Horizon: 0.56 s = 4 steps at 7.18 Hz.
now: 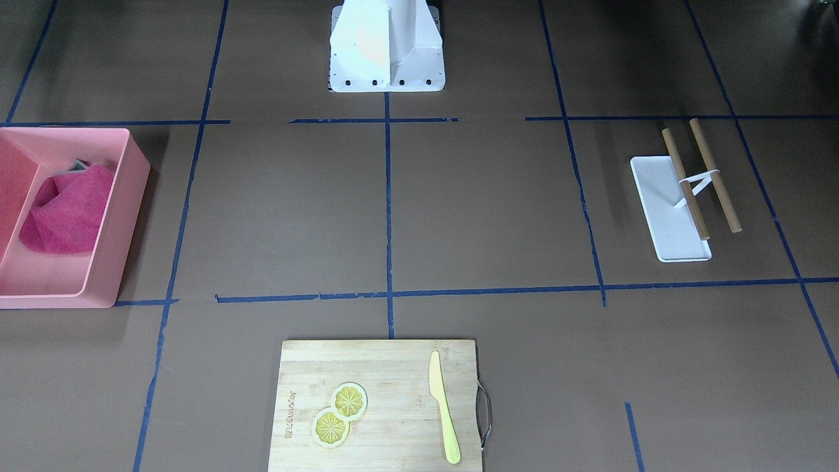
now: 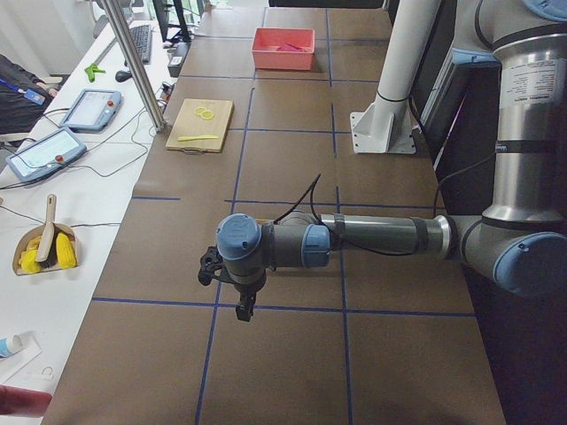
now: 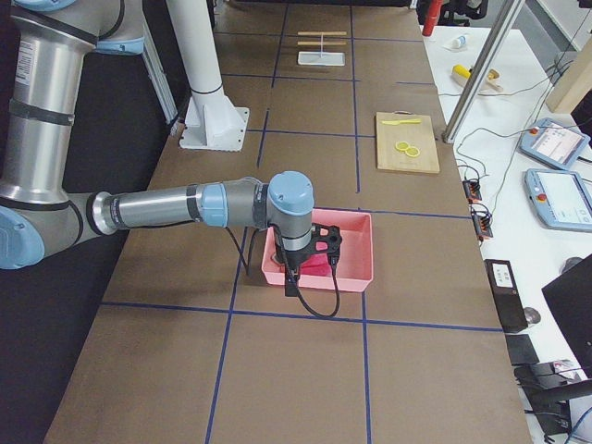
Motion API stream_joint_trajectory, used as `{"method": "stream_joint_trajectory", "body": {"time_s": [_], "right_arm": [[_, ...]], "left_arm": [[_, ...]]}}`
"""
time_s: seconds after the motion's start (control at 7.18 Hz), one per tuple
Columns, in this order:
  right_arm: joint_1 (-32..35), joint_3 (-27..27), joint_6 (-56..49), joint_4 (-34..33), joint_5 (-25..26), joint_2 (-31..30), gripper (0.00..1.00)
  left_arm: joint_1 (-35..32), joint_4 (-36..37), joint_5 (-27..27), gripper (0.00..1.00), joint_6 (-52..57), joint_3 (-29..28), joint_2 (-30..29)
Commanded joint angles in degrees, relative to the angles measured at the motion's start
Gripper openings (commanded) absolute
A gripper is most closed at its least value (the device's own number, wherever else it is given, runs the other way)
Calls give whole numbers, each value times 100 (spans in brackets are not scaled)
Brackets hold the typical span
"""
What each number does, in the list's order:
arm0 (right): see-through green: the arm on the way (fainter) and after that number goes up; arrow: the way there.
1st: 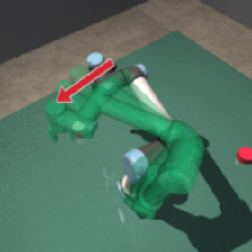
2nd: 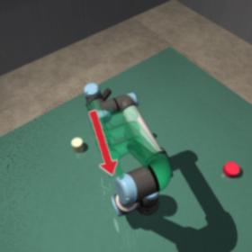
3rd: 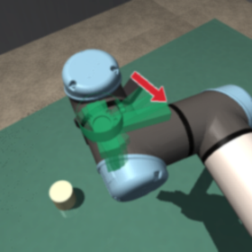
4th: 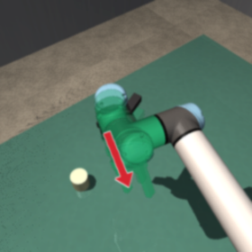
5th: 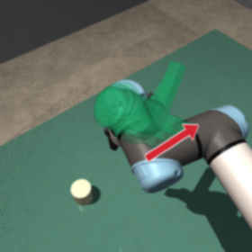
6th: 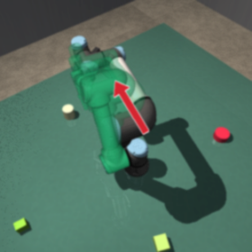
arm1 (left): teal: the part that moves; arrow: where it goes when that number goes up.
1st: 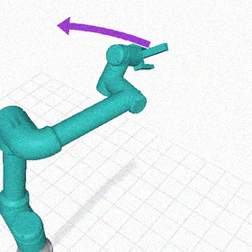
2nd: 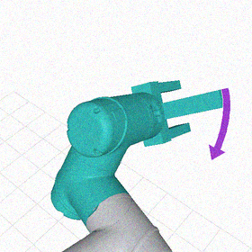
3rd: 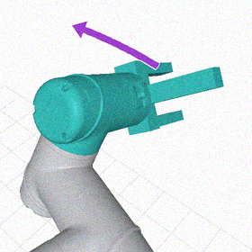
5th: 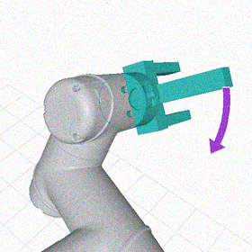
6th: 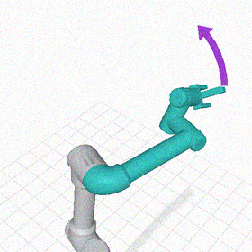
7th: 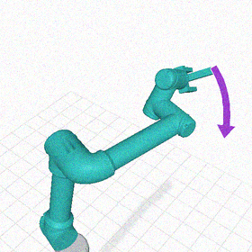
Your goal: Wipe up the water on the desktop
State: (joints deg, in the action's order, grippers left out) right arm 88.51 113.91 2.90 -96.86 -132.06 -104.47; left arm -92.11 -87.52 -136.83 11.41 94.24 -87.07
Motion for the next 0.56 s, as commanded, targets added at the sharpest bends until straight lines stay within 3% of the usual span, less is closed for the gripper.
{"method": "stream_joint_trajectory", "body": {"time_s": [0.0,0.42], "right_arm": [[-88,0,0,0,-4,6,100],[-132,0,9,0,-4,24,100]], "left_arm": [[0,-2,-1,100,-7,-11,6],[0,7,-1,100,-7,-11,6]]}}
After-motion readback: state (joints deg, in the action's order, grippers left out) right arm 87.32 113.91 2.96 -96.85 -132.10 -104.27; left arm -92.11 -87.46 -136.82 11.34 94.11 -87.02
